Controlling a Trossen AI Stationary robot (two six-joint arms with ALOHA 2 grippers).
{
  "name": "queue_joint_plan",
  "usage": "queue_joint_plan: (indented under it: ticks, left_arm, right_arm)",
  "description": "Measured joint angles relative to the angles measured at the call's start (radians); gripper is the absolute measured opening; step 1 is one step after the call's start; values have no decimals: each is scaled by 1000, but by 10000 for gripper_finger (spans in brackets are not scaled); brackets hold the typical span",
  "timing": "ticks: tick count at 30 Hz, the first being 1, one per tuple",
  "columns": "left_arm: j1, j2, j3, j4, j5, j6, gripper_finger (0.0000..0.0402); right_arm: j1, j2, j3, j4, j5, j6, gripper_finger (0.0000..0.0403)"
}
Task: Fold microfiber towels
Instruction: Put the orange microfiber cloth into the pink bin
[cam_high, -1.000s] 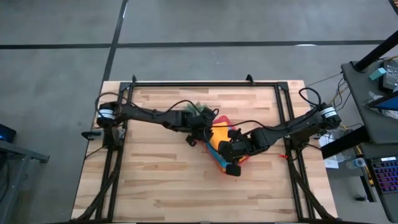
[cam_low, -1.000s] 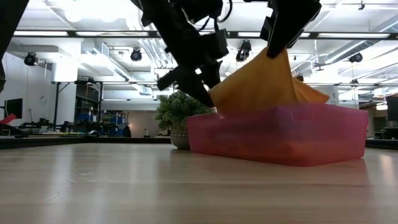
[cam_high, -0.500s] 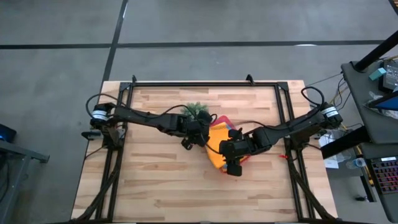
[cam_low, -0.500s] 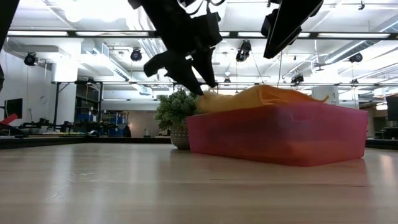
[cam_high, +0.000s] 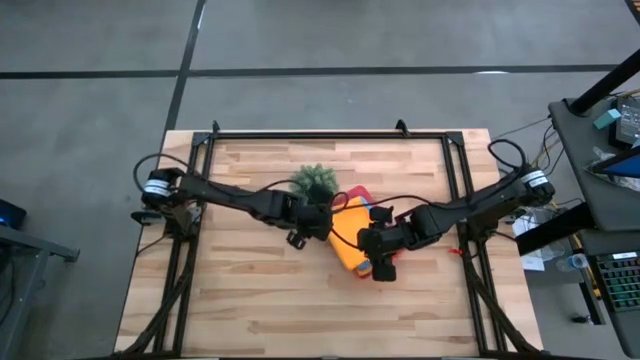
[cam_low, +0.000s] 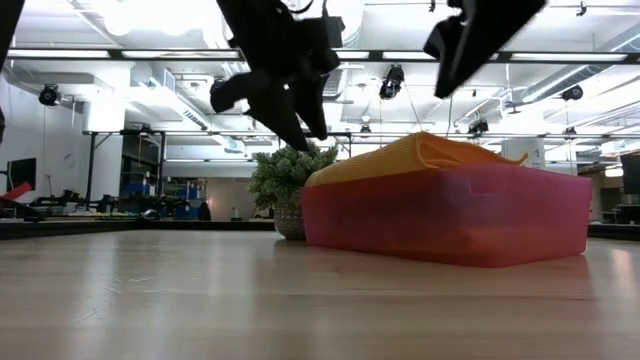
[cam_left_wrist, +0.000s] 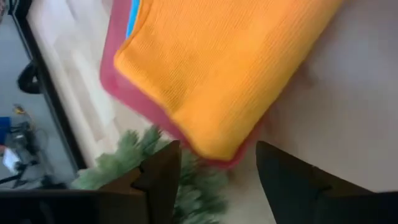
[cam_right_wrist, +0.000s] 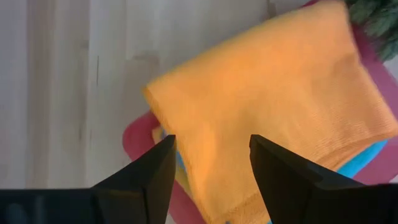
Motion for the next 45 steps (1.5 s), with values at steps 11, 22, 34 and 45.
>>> queue_joint_plan:
  ticks: [11, 22, 34, 45]
  left_arm:
    - [-148, 0, -40, 250, 77, -218, 191]
    - [-232, 5, -176, 584, 24, -334, 191]
    - [-273, 119, -128, 617, -89, -437, 191]
    - [-291, 181, -114, 654, -140, -438, 191]
  right_arm:
    - [68, -2, -171, 119, 69, -38, 194]
    - [195, -17, -213, 184, 225, -40, 194]
    - [259, -71, -312, 326, 288, -15, 194]
    - [263, -114, -410, 484, 323, -33, 194]
